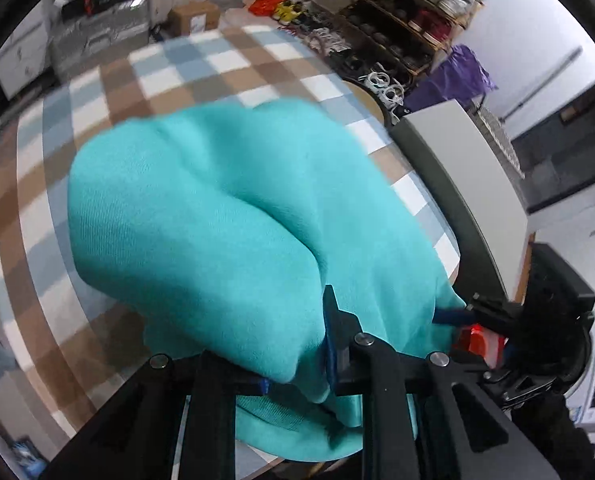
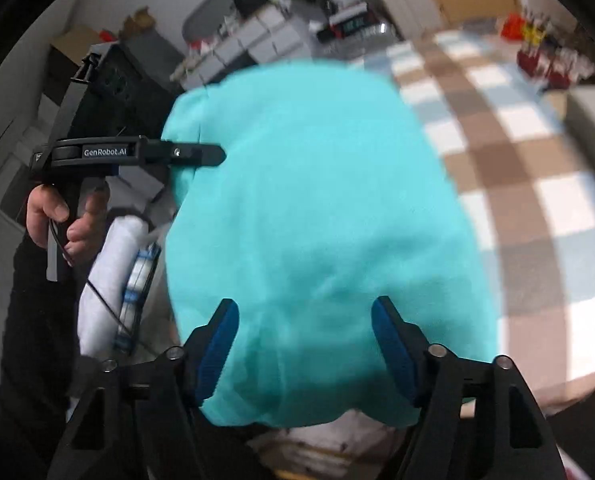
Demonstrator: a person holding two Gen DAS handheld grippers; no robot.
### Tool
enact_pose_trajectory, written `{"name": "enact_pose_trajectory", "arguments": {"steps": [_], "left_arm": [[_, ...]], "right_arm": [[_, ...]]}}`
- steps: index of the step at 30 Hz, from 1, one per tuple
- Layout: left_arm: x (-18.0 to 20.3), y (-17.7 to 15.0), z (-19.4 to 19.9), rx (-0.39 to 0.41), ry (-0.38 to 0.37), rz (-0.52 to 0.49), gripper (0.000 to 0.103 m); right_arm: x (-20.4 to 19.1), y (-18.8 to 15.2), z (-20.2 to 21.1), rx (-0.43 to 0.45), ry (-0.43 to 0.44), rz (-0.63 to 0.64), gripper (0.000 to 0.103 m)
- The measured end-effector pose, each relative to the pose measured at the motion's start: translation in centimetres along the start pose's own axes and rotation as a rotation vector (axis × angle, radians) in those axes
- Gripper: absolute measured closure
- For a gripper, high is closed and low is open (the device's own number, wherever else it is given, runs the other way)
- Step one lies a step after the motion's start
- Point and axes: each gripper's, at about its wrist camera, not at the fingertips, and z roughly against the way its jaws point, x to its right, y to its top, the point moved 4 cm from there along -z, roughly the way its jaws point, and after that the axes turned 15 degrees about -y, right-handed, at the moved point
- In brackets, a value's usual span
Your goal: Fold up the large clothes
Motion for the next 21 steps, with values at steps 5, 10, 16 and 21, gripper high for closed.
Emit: {"name": "enact_pose_trajectory", "arguments": {"steps": [5, 10, 16, 21], "left_arm": [[-4.7, -2.4, -0.5, 0.067, -0.152, 0.133, 0.087], [-8.1, -4.1, -1.0, 0.161, -0.265, 0.228, 0.075], [-7.9, -4.3, 0.1, 0.186, -0.195, 0.291, 0.055], [-1.8, -3.8, 4.8, 0.236, -0.012, 0.166, 0.055]], "right_arm": [[0.1, -4.4, -7.3, -0.205, 0.047, -0.045, 0.103], [0.1, -5.1, -6.7, -0.122, 0.04, -0.049, 0.103], [-4.1, -6.4, -5.7, -0.006, -0.275, 0.2, 0.103], [-6.2, -7.9, -5.2, 0.068, -0.407, 0.332, 0.1]]}}
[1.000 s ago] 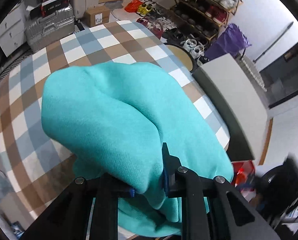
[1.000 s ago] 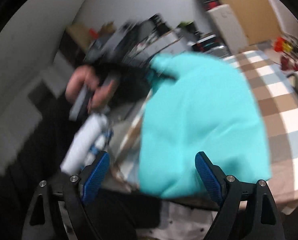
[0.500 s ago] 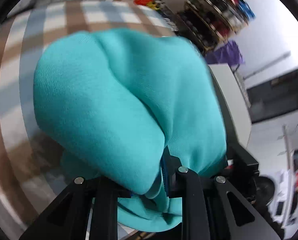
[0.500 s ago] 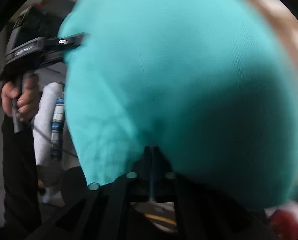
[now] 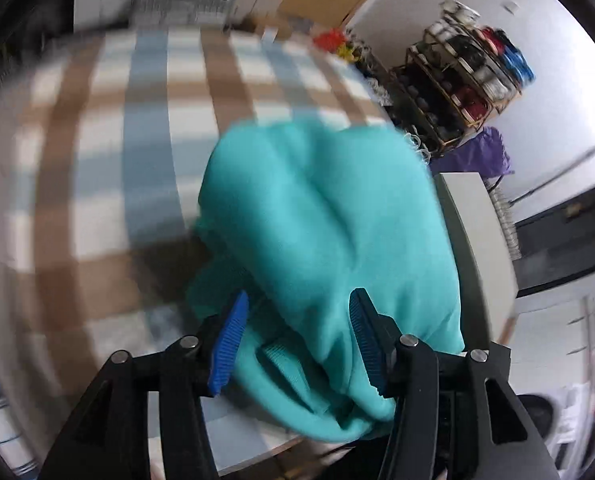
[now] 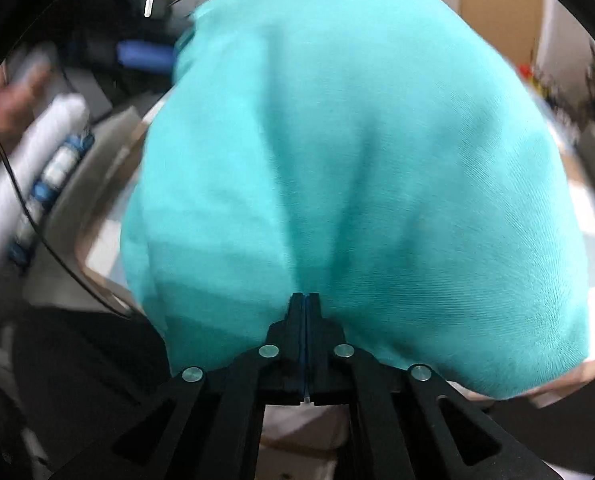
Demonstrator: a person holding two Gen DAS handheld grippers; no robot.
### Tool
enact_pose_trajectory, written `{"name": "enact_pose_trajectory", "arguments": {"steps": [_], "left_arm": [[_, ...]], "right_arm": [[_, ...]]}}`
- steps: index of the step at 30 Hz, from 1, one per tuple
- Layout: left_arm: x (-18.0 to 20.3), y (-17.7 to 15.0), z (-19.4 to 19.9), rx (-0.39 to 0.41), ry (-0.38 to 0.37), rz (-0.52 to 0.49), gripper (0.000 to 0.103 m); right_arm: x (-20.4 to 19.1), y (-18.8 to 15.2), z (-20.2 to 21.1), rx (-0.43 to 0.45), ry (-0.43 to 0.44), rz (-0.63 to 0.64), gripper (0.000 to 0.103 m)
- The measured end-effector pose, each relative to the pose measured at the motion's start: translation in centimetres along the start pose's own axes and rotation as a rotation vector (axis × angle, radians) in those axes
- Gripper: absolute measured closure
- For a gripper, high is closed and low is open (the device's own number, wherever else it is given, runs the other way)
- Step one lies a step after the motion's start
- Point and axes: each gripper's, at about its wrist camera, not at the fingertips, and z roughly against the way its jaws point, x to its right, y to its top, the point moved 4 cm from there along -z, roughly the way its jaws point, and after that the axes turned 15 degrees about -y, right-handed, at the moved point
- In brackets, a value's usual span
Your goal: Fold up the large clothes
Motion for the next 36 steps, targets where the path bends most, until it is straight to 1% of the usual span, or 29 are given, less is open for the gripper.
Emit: {"name": "enact_pose_trajectory", "arguments": {"steps": [1, 3, 4, 5, 6, 8, 11, 12, 13, 16, 17, 19, 20, 21, 22, 23, 24, 25, 26, 27, 28, 29, 30, 31, 32, 33, 34, 35, 36], "left_arm": [[1.5, 0.0, 0.5, 0.004, -0.023, -0.02, 0.055], [4.7, 0.3, 0.7, 0.025, -0.07, -0.075, 0.055], [5.6, 0.6, 0.4, 0.031, -0.062, -0.119, 0.054], [6.7, 1.0, -0.8, 0.027, -0.015, -0.174, 0.054], [6.6, 1.5, -1.8, 0.02, 0.034, -0.205, 0.054], [5.4, 2.2, -4.4, -0.019, 0.096, -0.214, 0.054], [2.2, 2.7, -8.1, -0.109, 0.098, -0.147, 0.054], [0.9, 2.8, -9.1, -0.122, 0.095, -0.112, 0.053], [-0.1, 2.7, -8.9, -0.117, 0.073, -0.084, 0.05], [-3.3, 2.7, -9.0, -0.089, -0.061, 0.056, 0.046], [-4.2, 2.5, -9.0, -0.075, -0.102, 0.074, 0.046], [-4.7, 2.2, -8.8, -0.045, -0.139, 0.07, 0.045], [-4.9, 2.0, -8.7, -0.03, -0.152, 0.057, 0.045], [-4.6, 1.8, -8.2, -0.023, -0.156, 0.044, 0.045], [-4.5, 1.6, -7.9, -0.016, -0.158, 0.035, 0.045], [-4.5, 1.5, -7.9, -0.008, -0.156, 0.029, 0.045], [-4.3, 1.3, -7.6, -0.003, -0.148, 0.019, 0.045], [-4.2, 1.1, -7.3, -0.005, -0.129, 0.008, 0.045], [-4.1, 0.9, -6.8, -0.009, -0.087, 0.003, 0.045], [-3.8, 0.9, -6.2, -0.013, -0.066, 0.008, 0.045], [-3.6, 0.7, -5.7, -0.02, -0.05, 0.024, 0.046], [-3.3, 0.5, -5.0, -0.021, -0.044, 0.04, 0.046], [-2.5, 0.3, -4.4, -0.013, -0.055, 0.042, 0.047], [-1.3, -0.1, -3.5, 0.012, -0.066, 0.02, 0.049], [0.4, -0.9, -2.3, 0.058, -0.077, -0.031, 0.049], [2.9, -2.4, -1.3, 0.102, -0.118, -0.132, 0.048], [5.2, -4.2, -0.8, 0.118, -0.154, -0.23, 0.047], [7.1, -6.4, -0.9, 0.107, -0.152, -0.302, 0.047], [7.8, -7.6, -1.5, 0.086, -0.15, -0.32, 0.047]], "right_arm": [[-0.2, 0.2, 0.4, 0.019, -0.006, 0.014, 0.1], [-0.7, 0.2, 1.0, 0.045, 0.027, 0.015, 0.1], [-1.1, 0.4, 1.1, 0.044, 0.05, 0.021, 0.1], [-1.5, 0.4, 1.2, 0.049, 0.059, 0.038, 0.1], [-1.9, 0.4, 1.4, 0.055, 0.06, 0.051, 0.101], [-2.3, 0.2, 1.5, 0.07, 0.048, 0.053, 0.101], [-2.2, -0.3, 1.0, 0.081, 0.017, 0.078, 0.101], [-2.2, -0.3, 0.7, 0.076, 0.017, 0.074, 0.1], [-2.3, -0.3, 0.5, 0.076, 0.024, 0.05, 0.1], [-1.4, -0.1, 0.5, 0.058, 0.089, -0.015, 0.1], [-0.9, 0.0, 0.7, 0.045, 0.123, -0.036, 0.1], [0.7, 0.3, 2.0, -0.008, 0.237, -0.08, 0.101], [1.6, 0.6, 2.9, -0.025, 0.288, -0.101, 0.098], [3.1, 1.2, 4.5, -0.014, 0.352, -0.132, 0.089], [4.1, 1.5, 5.9, 0.008, 0.377, -0.145, 0.084], [5.6, 2.4, 7.6, 0.043, 0.387, -0.159, 0.068], [6.9, 3.5, 8.8, 0.074, 0.372, -0.167, 0.053], [7.8, 4.3, 9.5, 0.096, 0.346, -0.166, 0.05], [8.7, 5.5, 10.0, 0.114, 0.303, -0.151, 0.049], [9.4, 6.5, 9.9, 0.115, 0.257, -0.126, 0.049], [9.6, 7.6, 9.0, 0.091, 0.221, -0.105, 0.049], [9.6, 8.4, 7.6, 0.042, 0.211, -0.097, 0.049], [9.7, 8.7, 5.4, -0.041, 0.216, -0.095, 0.051], [9.6, 8.8, 3.4, -0.11, 0.243, -0.109, 0.052], [10.0, 8.6, 1.9, -0.149, 0.274, -0.143, 0.054], [10.2, 8.4, 1.0, -0.153, 0.291, -0.19, 0.054], [10.4, 8.2, 0.6, -0.142, 0.313, -0.224, 0.055], [10.5, 8.1, 0.6, -0.127, 0.34, -0.238, 0.055], [10.5, 8.0, 0.6, -0.122, 0.364, -0.252, 0.054]]}}
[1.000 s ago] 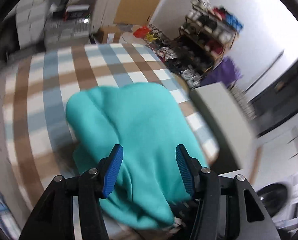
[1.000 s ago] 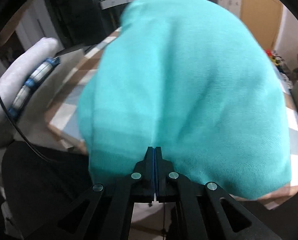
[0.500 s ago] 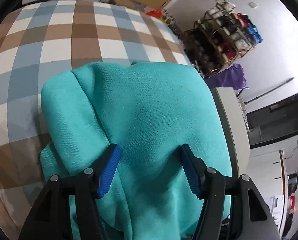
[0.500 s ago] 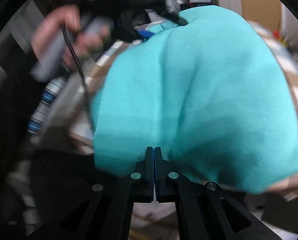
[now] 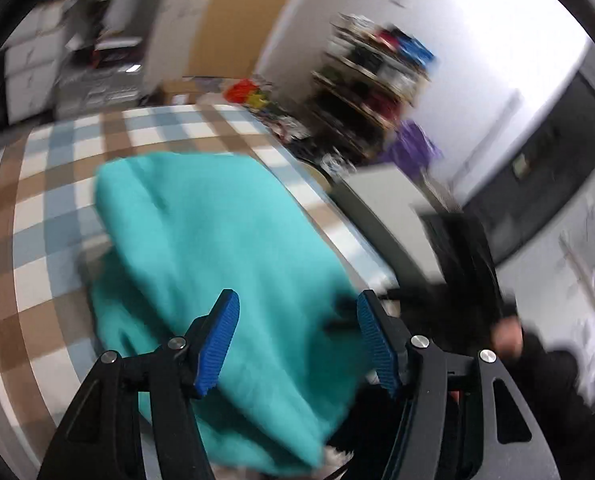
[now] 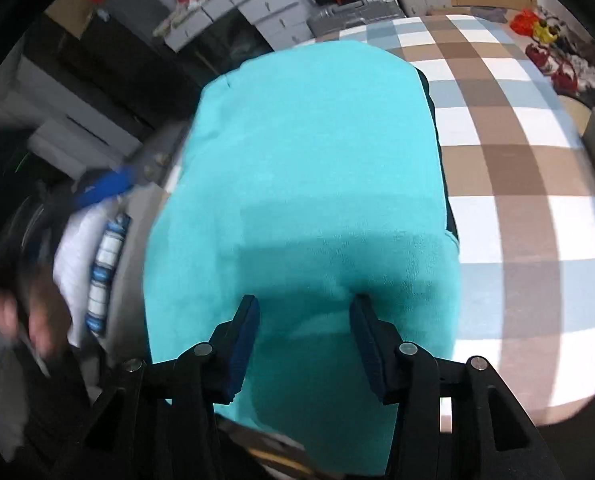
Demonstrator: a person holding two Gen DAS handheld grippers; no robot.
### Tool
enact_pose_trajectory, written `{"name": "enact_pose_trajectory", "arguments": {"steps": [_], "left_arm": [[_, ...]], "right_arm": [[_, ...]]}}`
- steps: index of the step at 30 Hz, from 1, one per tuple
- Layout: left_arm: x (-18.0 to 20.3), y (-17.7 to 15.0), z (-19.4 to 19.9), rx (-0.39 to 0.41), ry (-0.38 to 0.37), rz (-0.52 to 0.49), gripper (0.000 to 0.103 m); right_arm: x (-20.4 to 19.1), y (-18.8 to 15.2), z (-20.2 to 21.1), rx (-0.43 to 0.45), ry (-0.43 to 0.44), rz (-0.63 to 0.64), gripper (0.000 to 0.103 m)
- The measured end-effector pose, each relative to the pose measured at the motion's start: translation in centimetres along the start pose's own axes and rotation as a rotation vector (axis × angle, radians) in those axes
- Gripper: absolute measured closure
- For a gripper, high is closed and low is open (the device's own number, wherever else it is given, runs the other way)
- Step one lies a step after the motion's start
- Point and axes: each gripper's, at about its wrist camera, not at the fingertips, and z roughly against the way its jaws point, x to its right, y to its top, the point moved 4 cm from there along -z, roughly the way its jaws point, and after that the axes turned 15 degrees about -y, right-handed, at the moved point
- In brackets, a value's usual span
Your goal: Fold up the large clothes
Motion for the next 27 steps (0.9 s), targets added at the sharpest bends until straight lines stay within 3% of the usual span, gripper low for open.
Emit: {"name": "enact_pose_trajectory", "arguments": {"steps": [3, 5, 7, 8, 9, 11, 14, 16, 19, 21, 22, 24, 27], "left_arm": [[0.0, -3.3, -3.0, -0.044, -0.033, 0.054, 0.047], [-2.5, -5.4, -5.5, -0.096, 0.017, 0.129, 0.047], [-4.9, -7.4, -7.0, -0.109, 0.065, 0.159, 0.048], [-5.4, -7.9, -7.0, -0.096, 0.065, 0.15, 0.048], [-5.5, -8.0, -6.9, -0.089, 0.063, 0.155, 0.051], [-5.7, -8.1, -6.2, -0.096, 0.084, 0.16, 0.06], [-6.1, -8.6, -6.1, -0.098, 0.1, 0.123, 0.076], [-6.8, -8.7, -5.8, -0.076, 0.096, 0.143, 0.093], [-8.5, -8.8, -4.9, -0.031, 0.011, 0.259, 0.1], [-8.6, -9.0, -4.7, -0.027, -0.004, 0.271, 0.1], [-8.4, -9.0, -4.7, -0.026, 0.005, 0.264, 0.1], [-8.0, -8.9, -4.8, -0.027, 0.026, 0.257, 0.1], [-7.6, -8.5, -5.2, -0.02, 0.033, 0.263, 0.1]], "right_arm": [[1.0, -0.3, -0.7, -0.008, 0.089, -0.061, 0.054], [1.5, 0.6, -0.4, -0.022, 0.141, -0.111, 0.057], [2.6, 0.5, -1.1, -0.055, 0.19, -0.178, 0.073], [3.0, 0.3, -1.6, -0.07, 0.201, -0.206, 0.094], [3.4, 0.1, -2.2, -0.077, 0.212, -0.225, 0.103], [3.5, 0.0, -2.3, -0.068, 0.227, -0.218, 0.103], [2.3, 0.4, -1.2, -0.084, 0.131, -0.141, 0.103], [0.2, 1.4, 0.4, -0.064, 0.059, -0.035, 0.098], [-3.9, 4.5, 3.2, 0.064, -0.078, 0.143, 0.098], [-6.9, 7.0, 3.2, 0.093, -0.167, 0.241, 0.094], [-7.9, 7.8, 2.6, 0.089, -0.202, 0.279, 0.091], [-10.0, 10.0, -0.2, 0.054, -0.298, 0.368, 0.075], [-10.4, 10.8, -5.1, -0.041, -0.393, 0.459, 0.072]]}}
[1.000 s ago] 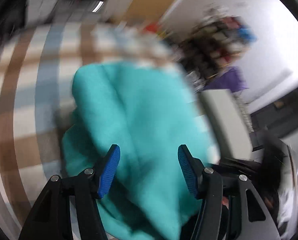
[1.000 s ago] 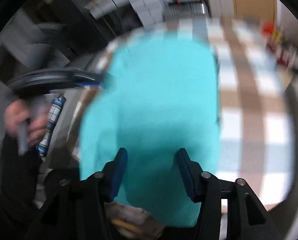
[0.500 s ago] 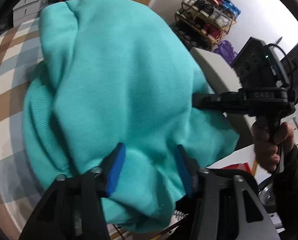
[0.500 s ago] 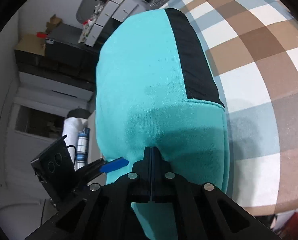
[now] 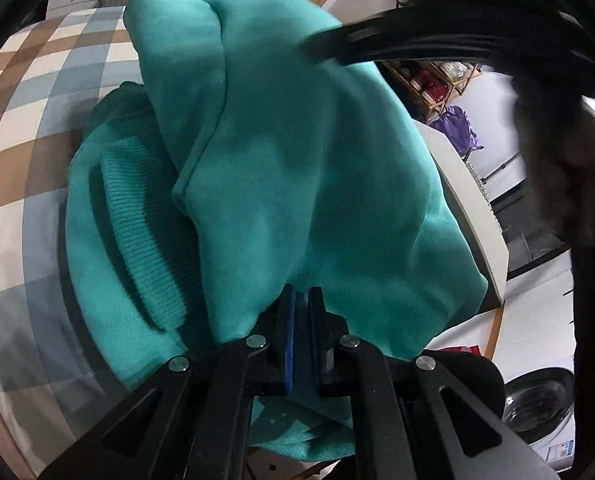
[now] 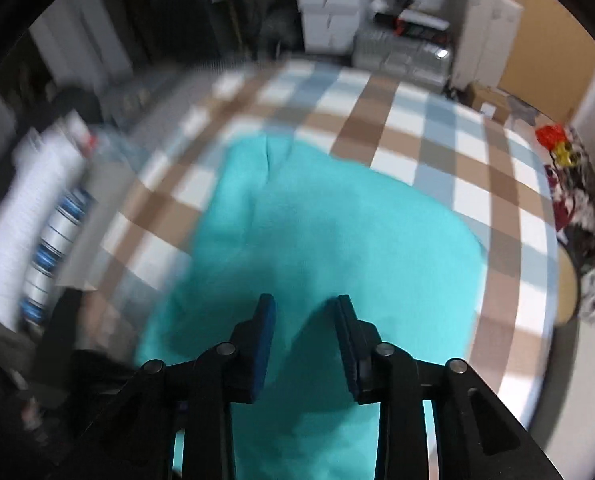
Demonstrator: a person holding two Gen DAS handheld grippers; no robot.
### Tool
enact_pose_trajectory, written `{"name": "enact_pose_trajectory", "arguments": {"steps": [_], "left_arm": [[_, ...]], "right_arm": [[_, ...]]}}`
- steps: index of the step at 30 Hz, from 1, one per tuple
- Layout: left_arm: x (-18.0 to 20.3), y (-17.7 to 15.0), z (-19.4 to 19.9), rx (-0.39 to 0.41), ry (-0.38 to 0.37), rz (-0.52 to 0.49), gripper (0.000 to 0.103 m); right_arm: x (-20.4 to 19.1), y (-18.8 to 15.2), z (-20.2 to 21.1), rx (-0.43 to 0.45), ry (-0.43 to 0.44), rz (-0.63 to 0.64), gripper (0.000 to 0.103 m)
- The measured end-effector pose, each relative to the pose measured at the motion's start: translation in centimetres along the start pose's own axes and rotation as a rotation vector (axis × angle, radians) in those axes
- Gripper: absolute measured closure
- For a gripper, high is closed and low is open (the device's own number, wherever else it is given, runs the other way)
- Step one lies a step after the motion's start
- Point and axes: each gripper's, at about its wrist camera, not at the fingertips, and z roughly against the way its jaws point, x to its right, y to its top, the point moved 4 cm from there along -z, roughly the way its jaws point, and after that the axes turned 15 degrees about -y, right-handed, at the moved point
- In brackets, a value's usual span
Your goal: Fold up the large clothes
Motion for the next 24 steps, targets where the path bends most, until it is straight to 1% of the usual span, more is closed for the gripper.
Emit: {"name": "enact_pose_trajectory", "arguments": {"steps": [1, 2, 5, 8, 11, 12, 13, 14, 15, 16, 17, 18, 20, 21, 23, 24], "left_arm": [[0.0, 0.1, 0.1, 0.007, 0.004, 0.0, 0.1], [0.2, 0.1, 0.2, 0.015, 0.02, -0.008, 0.1], [0.6, 0.1, 0.2, 0.025, 0.058, -0.038, 0.1], [0.9, 0.1, 0.3, 0.03, 0.08, -0.056, 0.1], [1.3, 0.1, 0.2, 0.033, 0.09, -0.057, 0.1], [1.5, -0.1, 0.2, 0.032, 0.092, -0.055, 0.1], [0.8, -0.1, 0.6, 0.031, 0.092, -0.054, 0.1], [1.0, -0.2, 0.5, 0.026, 0.095, -0.061, 0.1], [1.3, -0.1, 0.2, 0.024, 0.101, -0.069, 0.1], [1.5, -0.2, 0.1, 0.023, 0.109, -0.078, 0.1], [1.7, -0.1, -0.1, 0.023, 0.115, -0.082, 0.1], [1.7, 0.1, -0.2, 0.023, 0.117, -0.082, 0.1], [1.8, 0.2, -0.3, 0.024, 0.116, -0.072, 0.1], [1.8, 0.1, -0.3, 0.026, 0.123, -0.073, 0.1], [2.3, -0.2, -0.5, 0.034, 0.152, -0.099, 0.1], [2.7, -0.3, -0.6, 0.04, 0.177, -0.126, 0.099]], "right_arm": [[-0.5, 0.3, -1.5, -0.03, -0.013, 0.029, 0.072], [-0.4, 0.1, -3.0, -0.043, -0.008, 0.047, 0.07], [-0.3, 0.8, -4.4, -0.078, 0.038, 0.019, 0.069], [-0.8, 1.0, -5.1, -0.08, 0.018, 0.032, 0.069], [-1.1, 1.3, -4.5, -0.072, -0.014, 0.031, 0.069], [-1.2, 1.5, -3.8, -0.07, -0.022, 0.061, 0.069], [-1.1, 1.9, -3.2, -0.071, -0.021, 0.074, 0.069], [-0.8, 2.5, -2.2, -0.057, 0.005, 0.063, 0.07], [-0.4, 3.3, -0.7, -0.02, 0.055, 0.028, 0.07], [-0.3, 4.0, 0.2, 0.01, 0.081, 0.003, 0.07], [-0.3, 4.6, 0.7, 0.026, 0.087, -0.005, 0.07], [-0.7, 5.3, 0.6, 0.026, 0.062, 0.001, 0.063], [-1.8, 5.9, -1.1, -0.02, 0.004, 0.038, 0.053], [-2.6, 5.9, -3.2, -0.077, -0.036, 0.073, 0.053], [-3.5, 5.6, -6.3, -0.151, -0.083, 0.112, 0.052], [-4.0, 5.3, -7.6, -0.161, -0.108, 0.141, 0.048]]}}
